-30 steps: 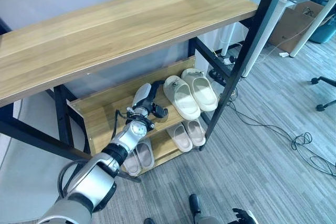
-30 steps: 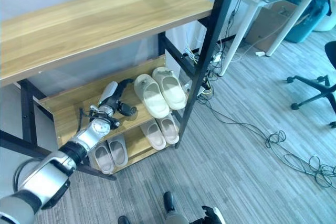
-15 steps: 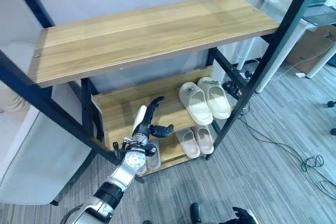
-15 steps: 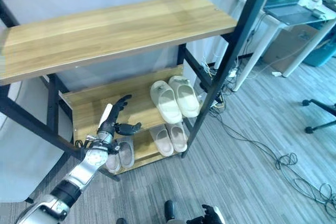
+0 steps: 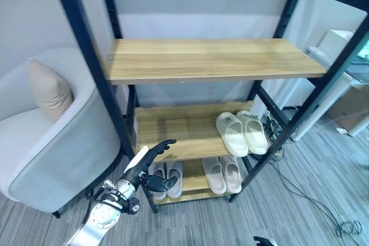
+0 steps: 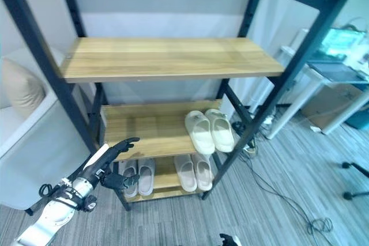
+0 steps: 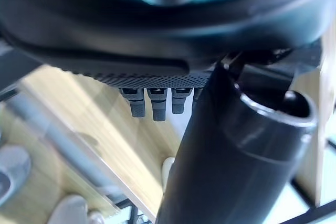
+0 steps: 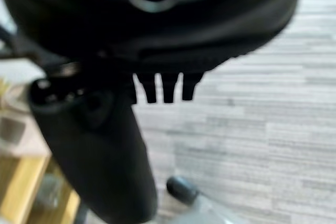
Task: Arrange the slippers neatly on the shoe rack.
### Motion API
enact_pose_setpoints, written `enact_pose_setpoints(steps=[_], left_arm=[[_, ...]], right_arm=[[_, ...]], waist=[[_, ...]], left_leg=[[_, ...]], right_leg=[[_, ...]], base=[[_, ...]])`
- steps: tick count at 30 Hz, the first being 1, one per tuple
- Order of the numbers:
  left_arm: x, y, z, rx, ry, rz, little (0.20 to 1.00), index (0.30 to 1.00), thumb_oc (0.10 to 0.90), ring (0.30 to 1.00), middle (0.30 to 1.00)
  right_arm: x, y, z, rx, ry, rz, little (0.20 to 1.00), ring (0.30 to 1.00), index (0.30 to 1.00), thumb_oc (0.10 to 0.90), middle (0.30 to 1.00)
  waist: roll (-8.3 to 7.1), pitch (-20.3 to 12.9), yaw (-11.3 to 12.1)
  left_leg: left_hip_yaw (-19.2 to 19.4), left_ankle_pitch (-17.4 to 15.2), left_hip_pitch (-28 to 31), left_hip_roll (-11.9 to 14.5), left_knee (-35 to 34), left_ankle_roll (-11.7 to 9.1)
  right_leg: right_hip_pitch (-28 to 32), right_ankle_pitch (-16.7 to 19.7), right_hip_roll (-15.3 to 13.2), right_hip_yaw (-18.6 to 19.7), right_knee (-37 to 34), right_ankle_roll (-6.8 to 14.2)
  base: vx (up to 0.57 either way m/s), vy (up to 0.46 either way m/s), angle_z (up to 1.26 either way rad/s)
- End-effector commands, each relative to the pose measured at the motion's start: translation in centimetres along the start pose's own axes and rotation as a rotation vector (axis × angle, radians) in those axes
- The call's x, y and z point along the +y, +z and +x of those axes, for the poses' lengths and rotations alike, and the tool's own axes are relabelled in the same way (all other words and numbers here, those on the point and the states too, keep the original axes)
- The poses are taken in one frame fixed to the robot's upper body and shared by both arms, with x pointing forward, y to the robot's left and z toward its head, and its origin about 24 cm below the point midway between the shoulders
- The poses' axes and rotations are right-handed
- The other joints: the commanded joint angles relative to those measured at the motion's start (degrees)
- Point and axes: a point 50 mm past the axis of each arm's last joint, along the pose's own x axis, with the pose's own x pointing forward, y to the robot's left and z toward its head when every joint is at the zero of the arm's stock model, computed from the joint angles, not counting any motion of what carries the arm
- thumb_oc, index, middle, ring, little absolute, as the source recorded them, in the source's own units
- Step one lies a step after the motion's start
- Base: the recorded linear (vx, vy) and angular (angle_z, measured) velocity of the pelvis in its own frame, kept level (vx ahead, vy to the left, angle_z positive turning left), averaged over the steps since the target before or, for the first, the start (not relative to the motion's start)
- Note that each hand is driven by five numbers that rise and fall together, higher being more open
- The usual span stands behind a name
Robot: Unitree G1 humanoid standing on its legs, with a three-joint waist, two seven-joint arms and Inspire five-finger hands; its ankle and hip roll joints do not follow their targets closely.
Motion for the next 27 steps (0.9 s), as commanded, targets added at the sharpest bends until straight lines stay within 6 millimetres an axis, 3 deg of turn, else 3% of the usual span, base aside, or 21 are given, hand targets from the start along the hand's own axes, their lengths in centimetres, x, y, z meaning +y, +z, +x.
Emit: enact_pose_setpoints(steps=[1,4,10,11,12,13,14,15,17,19,21,22,23,25,26,27], left_arm=[[0.9,3.8,0.8,-0.221,-0.014,-0.052,0.9,0.9,0.8,0.9,0.9],[0.7,2.5,-0.4,-0.149,-0.052,-0.088,0.9,0.9,0.8,0.9,0.9],[1.0,0.2,-1.6,-0.034,-0.053,-0.079,0.9,0.9,0.8,0.9,0.9],[1.0,-2.1,-2.3,0.076,-0.052,-0.061,0.9,0.9,0.8,0.9,0.9],[0.9,-2.1,-2.3,0.075,-0.052,-0.06,0.9,0.9,0.8,0.9,0.9],[0.9,-4.7,-3.1,0.206,-0.046,-0.021,0.9,0.9,0.8,0.9,0.9],[0.9,-4.8,-3.1,0.205,-0.046,-0.021,0.9,0.9,0.8,0.9,0.9],[1.0,-7.0,-4.1,0.323,-0.04,0.027,0.9,0.9,0.8,0.9,0.9],[1.4,-7.5,-4.7,0.353,-0.029,0.047,0.9,0.9,0.8,0.9,0.9],[1.9,-9.7,-6.4,0.473,0.044,0.013,0.9,0.9,0.8,0.9,0.9],[1.1,-14.8,-9.4,0.765,0.166,-0.018,0.9,0.9,0.8,0.9,0.9],[1.0,-14.8,-9.3,0.762,0.166,-0.017,0.9,0.9,0.8,0.9,0.9],[0.5,-17.1,-10.5,0.933,0.243,0.007,0.9,0.9,0.8,0.9,0.9],[0.2,-17.9,-11.2,1.01,0.283,-0.011,0.9,0.9,0.8,0.9,0.9],[-0.2,-18.5,-12.0,1.063,0.388,-0.141,0.9,0.9,0.8,0.9,0.9],[-0.2,-18.5,-12.0,1.063,0.388,-0.141,0.9,0.9,0.8,0.9,0.9]], right_arm=[[-0.1,1.9,0.3,-0.059,-0.002,-0.054,0.9,0.9,0.9,0.8,0.9],[0.8,2.1,0.2,-0.075,0.028,-0.077,0.9,0.9,0.9,0.8,0.9],[0.8,2.2,0.2,-0.078,0.027,-0.082,0.9,0.9,0.9,0.8,0.9],[0.7,1.9,0.2,-0.07,0.025,-0.093,0.9,0.9,0.9,0.8,0.9],[0.7,1.9,0.2,-0.07,0.024,-0.092,0.9,0.9,0.9,0.8,0.9],[0.4,1.7,0.2,-0.065,0.023,-0.094,0.9,0.9,0.9,0.8,0.9],[0.4,1.7,0.2,-0.065,0.023,-0.094,0.9,0.9,0.9,0.8,0.9],[0.0,1.6,0.2,-0.062,0.013,-0.081,0.9,0.9,0.9,0.8,0.9],[-0.1,1.6,0.2,-0.063,0.012,-0.071,0.9,0.9,0.9,0.8,0.9],[-0.3,1.3,0.2,-0.059,0.006,-0.076,0.9,0.9,0.9,0.8,0.9],[-0.7,0.0,0.1,-0.015,0.003,-0.077,0.9,0.9,0.9,0.8,0.9],[-0.7,0.0,0.1,-0.016,0.001,-0.077,0.9,0.9,0.9,0.8,0.9],[-0.9,-0.4,0.1,-0.004,-0.003,0.004,0.9,0.9,0.9,0.8,0.9],[-1.1,-0.2,0.1,-0.009,-0.006,0.064,0.9,0.9,0.9,0.8,0.9],[-1.6,-0.1,0.1,-0.012,-0.016,0.146,0.9,0.9,0.9,0.8,0.9],[-1.6,-0.1,0.1,-0.012,-0.016,0.146,0.9,0.9,0.9,0.8,0.9]], waist=[[-2.15,-2.0,-0.1],[-2.49,-1.8,0.4],[-2.55,-1.4,0.7],[-2.6,-1.3,0.7],[-2.57,-1.3,0.7],[-2.5,-1.3,0.5],[-2.46,-1.2,0.6],[-2.22,-1.2,0.1],[-2.05,-1.3,0.0],[-1.81,-1.3,-0.4],[-1.69,-1.1,-0.9],[-1.7,-1.1,-0.9],[-1.65,-1.1,-1.7],[-1.57,-1.0,-2.3],[-1.49,-0.9,-2.7],[-1.46,-0.9,-2.8]], left_leg=[[-2.7,-4.3,-1.6,-0.6,0.4,0.1],[-3.0,-4.6,-1.0,-0.8,0.4,0.3],[-3.7,-4.6,-0.9,-1.1,0.4,0.6],[-3.7,-4.6,-0.7,-1.2,0.4,0.7],[-3.7,-4.6,-0.7,-1.2,0.4,0.7],[-3.5,-4.7,-0.6,-1.3,0.4,0.8],[-3.5,-4.7,-0.5,-1.3,0.4,0.8],[-3.2,-4.6,-0.5,-1.4,0.4,0.9],[-3.1,-4.6,-0.4,-1.4,0.4,0.9],[-2.9,-4.5,-0.5,-1.5,0.4,1.0],[-2.7,-4.5,-0.4,-1.5,0.4,1.0],[-2.7,-4.3,-0.7,-1.6,0.4,1.1],[-2.8,-4.2,-0.9,-1.7,0.4,1.1],[-2.8,-4.1,-0.9,-1.8,0.4,1.1],[-2.7,-3.9,-1.1,-1.8,0.4,1.0],[-2.7,-3.9,-1.1,-1.8,0.4,1.0]], right_leg=[[0.7,-3.0,-2.2,-3.5,0.7,5.1],[1.6,-3.1,-2.3,-4.1,0.7,5.2],[1.9,-3.0,-2.5,-4.4,0.7,5.1],[2.0,-2.9,-2.6,-4.5,0.7,5.2],[2.0,-3.0,-2.6,-4.5,0.7,5.2],[2.1,-2.9,-2.6,-4.4,0.7,5.2],[2.1,-2.9,-2.6,-4.4,0.7,5.2],[1.9,-2.7,-2.6,-4.1,0.7,5.1],[1.8,-2.6,-2.7,-4.0,0.7,5.1],[1.5,-2.4,-2.7,-3.6,0.7,5.1],[1.4,-2.4,-2.6,-3.4,0.7,4.9],[1.2,-2.3,-2.7,-3.5,0.7,4.9],[0.9,-2.3,-2.8,-3.4,0.7,4.8],[0.8,-2.3,-2.8,-3.2,0.7,4.8],[0.4,-2.2,-2.9,-3.1,0.7,4.7],[0.4,-2.2,-2.9,-3.1,0.7,4.7]], base=[[0.0,-0.004,0.06],[-0.01,0.008,0.08],[-0.01,0.012,0.03],[-0.01,0.009,0.07],[-0.02,0.017,0.05],[0.0,0.0,0.0],[-0.02,0.032,-0.01],[-0.01,0.037,-0.01],[-0.01,0.031,-0.03],[-0.02,0.028,-0.06],[-0.02,0.019,-0.07],[0.0,0.0,0.0],[0.0,0.0,0.0],[0.0,0.009,0.02],[-0.01,0.014,-0.04],[-0.02,0.032,-0.06]])
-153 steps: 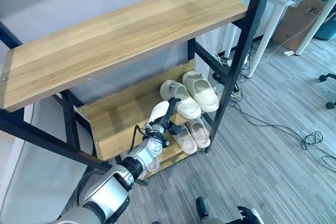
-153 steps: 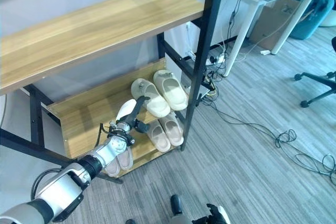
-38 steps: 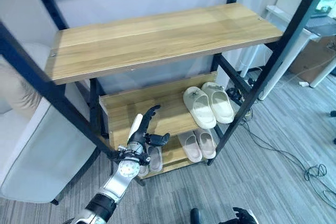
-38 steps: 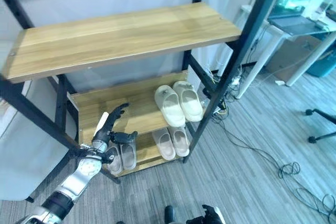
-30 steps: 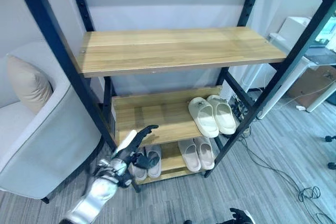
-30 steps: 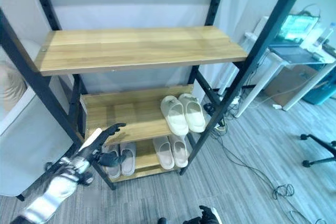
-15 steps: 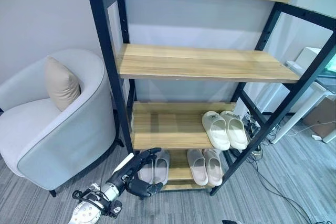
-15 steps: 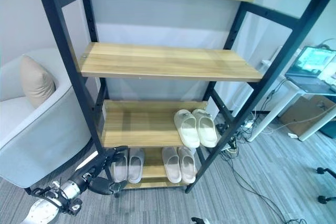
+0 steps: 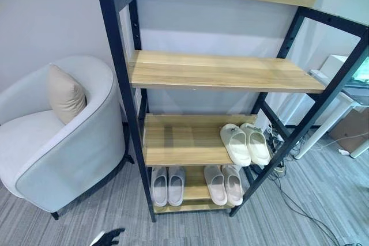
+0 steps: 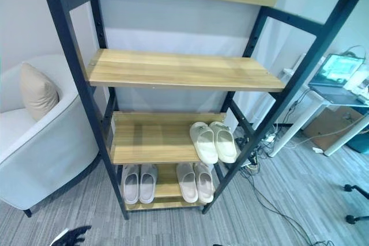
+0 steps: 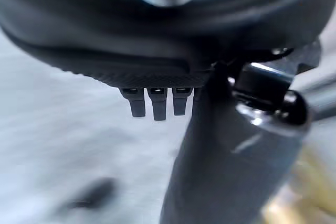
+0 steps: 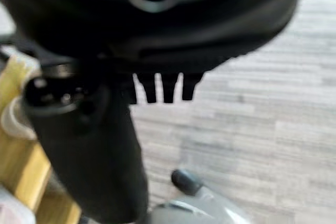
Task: Arrange the slippers neatly on the shoe rack.
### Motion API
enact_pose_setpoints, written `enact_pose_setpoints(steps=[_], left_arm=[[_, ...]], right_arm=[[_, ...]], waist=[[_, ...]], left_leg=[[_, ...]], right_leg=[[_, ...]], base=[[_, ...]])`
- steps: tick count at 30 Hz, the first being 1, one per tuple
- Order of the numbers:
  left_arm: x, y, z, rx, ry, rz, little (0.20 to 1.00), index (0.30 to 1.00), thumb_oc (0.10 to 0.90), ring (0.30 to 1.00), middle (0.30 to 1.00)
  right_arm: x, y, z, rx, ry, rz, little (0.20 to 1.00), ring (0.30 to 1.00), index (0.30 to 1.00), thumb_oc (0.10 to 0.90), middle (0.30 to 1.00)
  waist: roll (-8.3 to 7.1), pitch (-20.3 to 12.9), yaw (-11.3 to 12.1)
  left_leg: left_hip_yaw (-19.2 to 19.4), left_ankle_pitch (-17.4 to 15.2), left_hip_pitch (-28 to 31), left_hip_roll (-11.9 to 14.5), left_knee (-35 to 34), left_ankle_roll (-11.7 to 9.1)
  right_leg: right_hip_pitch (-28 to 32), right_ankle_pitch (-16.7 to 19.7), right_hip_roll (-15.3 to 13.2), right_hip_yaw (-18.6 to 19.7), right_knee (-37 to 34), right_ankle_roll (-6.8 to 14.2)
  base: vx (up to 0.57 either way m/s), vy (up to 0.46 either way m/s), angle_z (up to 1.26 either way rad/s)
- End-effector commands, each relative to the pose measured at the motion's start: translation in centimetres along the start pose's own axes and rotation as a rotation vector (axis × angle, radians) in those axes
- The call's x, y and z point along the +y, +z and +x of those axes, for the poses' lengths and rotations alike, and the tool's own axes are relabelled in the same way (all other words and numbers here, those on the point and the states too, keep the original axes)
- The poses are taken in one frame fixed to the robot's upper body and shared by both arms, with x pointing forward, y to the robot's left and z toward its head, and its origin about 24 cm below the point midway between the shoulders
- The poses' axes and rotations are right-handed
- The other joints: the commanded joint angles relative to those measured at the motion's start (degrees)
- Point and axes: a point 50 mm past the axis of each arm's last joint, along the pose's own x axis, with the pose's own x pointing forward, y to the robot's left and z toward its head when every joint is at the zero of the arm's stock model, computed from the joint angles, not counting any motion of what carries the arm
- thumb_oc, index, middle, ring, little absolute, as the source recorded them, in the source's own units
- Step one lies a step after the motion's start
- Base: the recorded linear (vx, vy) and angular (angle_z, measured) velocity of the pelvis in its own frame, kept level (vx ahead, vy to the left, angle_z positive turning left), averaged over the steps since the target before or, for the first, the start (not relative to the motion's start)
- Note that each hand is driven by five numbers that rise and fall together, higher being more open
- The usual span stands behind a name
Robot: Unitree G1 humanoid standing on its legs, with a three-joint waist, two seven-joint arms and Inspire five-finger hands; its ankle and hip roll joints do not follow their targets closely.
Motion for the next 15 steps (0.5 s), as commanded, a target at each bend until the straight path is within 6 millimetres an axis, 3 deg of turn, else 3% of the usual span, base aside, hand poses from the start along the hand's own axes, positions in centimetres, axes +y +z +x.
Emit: enact_pose_setpoints(steps=[1,2,4,8,15], left_arm=[[2.2,3.7,0.9,-0.1,0.126,-0.249,0.9,0.9,0.8,0.9,0.9],[2.2,3.7,0.9,-0.101,0.126,-0.249,0.9,0.9,0.8,0.9,0.9],[1.3,1.7,0.9,0.024,0.132,-0.265,0.9,0.9,0.8,0.9,0.9],[0.5,-0.6,0.6,0.154,0.12,-0.216,0.9,0.9,0.8,0.9,0.9],[-0.4,-0.2,0.7,0.148,0.091,-0.178,0.9,0.9,0.8,0.9,0.9]], right_arm=[[-2.5,1.5,0.4,-0.043,-0.045,0.118,0.9,0.9,0.9,0.8,0.9],[-2.5,1.5,0.4,-0.044,-0.046,0.118,0.9,0.9,0.9,0.8,0.9],[-2.5,-0.4,0.3,0.041,-0.036,0.138,0.9,0.9,0.9,0.8,0.9],[-2.4,0.0,0.4,0.042,-0.015,0.114,0.9,0.9,0.9,0.8,0.9],[-1.0,1.1,0.4,0.014,0.038,0.154,0.9,0.9,0.9,0.8,0.9]], waist=[[0.05,1.2,-0.9],[0.06,1.2,-0.9],[0.03,0.9,-1.1],[-0.08,0.5,-0.9],[-0.08,0.4,-0.7]], left_leg=[[-1.9,-3.5,-2.0,-1.6,0.5,1.2],[-1.9,-3.5,-2.0,-1.6,0.5,1.2],[-1.8,-3.7,-1.9,-1.7,0.5,1.2],[-1.7,-3.8,-1.7,-1.6,0.5,1.1],[-1.7,-3.9,-1.5,-1.5,0.5,1.2]], right_leg=[[-0.7,-1.8,-2.7,-2.6,0.7,4.7],[-0.7,-1.9,-2.7,-2.6,0.7,4.7],[-0.8,-1.9,-2.8,-2.5,0.7,4.6],[-0.6,-2.2,-2.8,-2.3,0.7,4.6],[-0.4,-2.4,-2.7,-2.1,0.7,4.4]], base=[[0.0,0.0,0.0],[-0.02,0.032,0.01],[0.0,0.0,0.0],[0.0,0.0,0.0],[0.0,0.0,0.0]])
